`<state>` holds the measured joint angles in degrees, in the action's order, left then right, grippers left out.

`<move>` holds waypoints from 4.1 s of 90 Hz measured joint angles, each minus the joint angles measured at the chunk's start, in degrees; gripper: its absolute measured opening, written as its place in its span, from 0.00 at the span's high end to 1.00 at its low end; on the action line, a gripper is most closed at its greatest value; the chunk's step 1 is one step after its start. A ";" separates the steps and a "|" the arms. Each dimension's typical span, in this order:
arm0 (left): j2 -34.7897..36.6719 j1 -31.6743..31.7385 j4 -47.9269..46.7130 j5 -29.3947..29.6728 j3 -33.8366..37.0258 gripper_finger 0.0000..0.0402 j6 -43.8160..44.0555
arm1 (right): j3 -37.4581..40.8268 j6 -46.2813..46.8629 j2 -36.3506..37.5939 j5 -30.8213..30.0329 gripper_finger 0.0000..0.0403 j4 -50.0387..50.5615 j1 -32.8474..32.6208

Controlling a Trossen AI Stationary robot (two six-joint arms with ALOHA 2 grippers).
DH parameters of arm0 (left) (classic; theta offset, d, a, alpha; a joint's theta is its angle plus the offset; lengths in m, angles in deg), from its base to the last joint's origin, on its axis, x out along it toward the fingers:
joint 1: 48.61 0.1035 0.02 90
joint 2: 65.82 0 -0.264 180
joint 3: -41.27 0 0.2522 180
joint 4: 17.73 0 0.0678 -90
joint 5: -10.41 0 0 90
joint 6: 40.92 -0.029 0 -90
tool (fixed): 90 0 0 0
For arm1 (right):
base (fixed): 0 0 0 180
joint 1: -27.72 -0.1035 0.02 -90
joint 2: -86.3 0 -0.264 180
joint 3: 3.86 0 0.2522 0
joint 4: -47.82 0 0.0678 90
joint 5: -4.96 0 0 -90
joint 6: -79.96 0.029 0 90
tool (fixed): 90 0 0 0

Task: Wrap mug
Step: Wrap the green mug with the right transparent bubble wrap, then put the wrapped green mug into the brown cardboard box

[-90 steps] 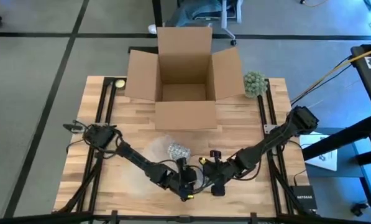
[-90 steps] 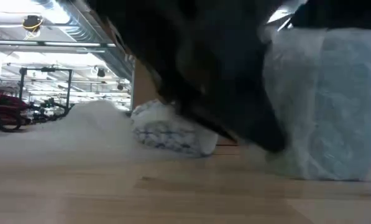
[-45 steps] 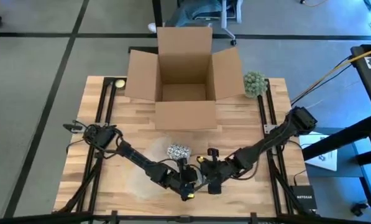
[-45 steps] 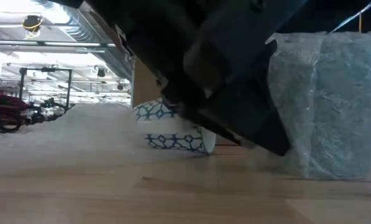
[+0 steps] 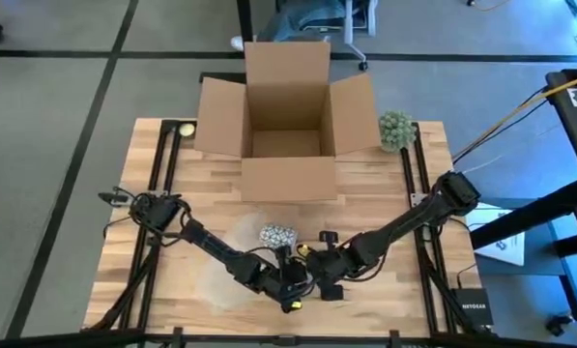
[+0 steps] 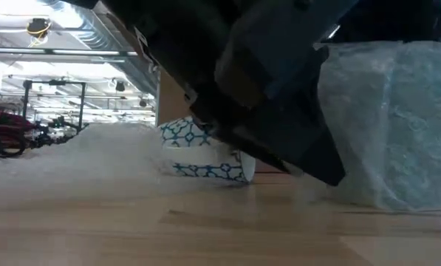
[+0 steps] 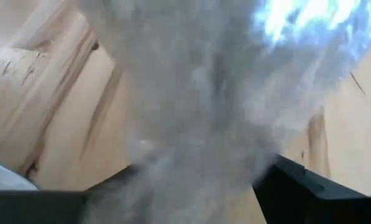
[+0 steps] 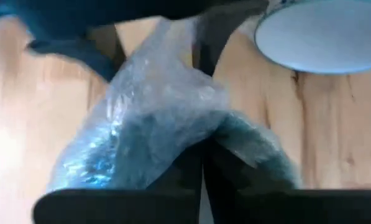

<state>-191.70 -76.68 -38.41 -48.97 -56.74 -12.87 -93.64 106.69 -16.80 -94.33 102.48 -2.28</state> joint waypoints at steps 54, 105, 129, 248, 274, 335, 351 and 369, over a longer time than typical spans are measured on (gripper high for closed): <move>0.04 -0.03 -0.26 -0.59 -0.02 0.52 -0.23 | 3.35 -0.12 -6.61 3.79 1.00 -5.34 0.14; 0.11 0.04 -0.09 -0.91 -0.09 0.52 -1.55 | -1.45 1.60 2.04 3.97 1.00 5.83 -0.02; 0.11 -0.01 -0.25 -1.20 -0.07 0.52 -1.48 | 7.02 1.68 -2.66 5.44 1.00 -3.96 0.00; 0.11 0.00 -0.13 -1.27 -0.02 0.52 -2.54 | -6.08 2.17 2.73 2.85 1.00 12.22 -6.37; 0.09 0.00 -0.09 -1.94 -0.02 0.52 -2.51 | -4.08 5.32 3.10 -1.12 0.79 12.41 -9.90; 0.07 0.00 -0.07 -2.01 -0.02 0.52 -1.79 | 2.53 7.22 -7.35 -3.28 0.42 2.49 -7.02; 0.04 0.00 -0.09 -2.10 -0.02 0.52 -1.62 | 2.58 7.60 -8.04 -3.60 0.68 2.26 -7.09; 0.04 -0.01 -0.02 -2.11 -0.02 0.52 -1.44 | 2.36 7.47 -8.07 0.85 0.93 2.50 -7.37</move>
<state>-191.66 -76.70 -38.43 -51.08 -56.76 -14.31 -91.29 114.16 -24.87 -93.48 104.98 -9.65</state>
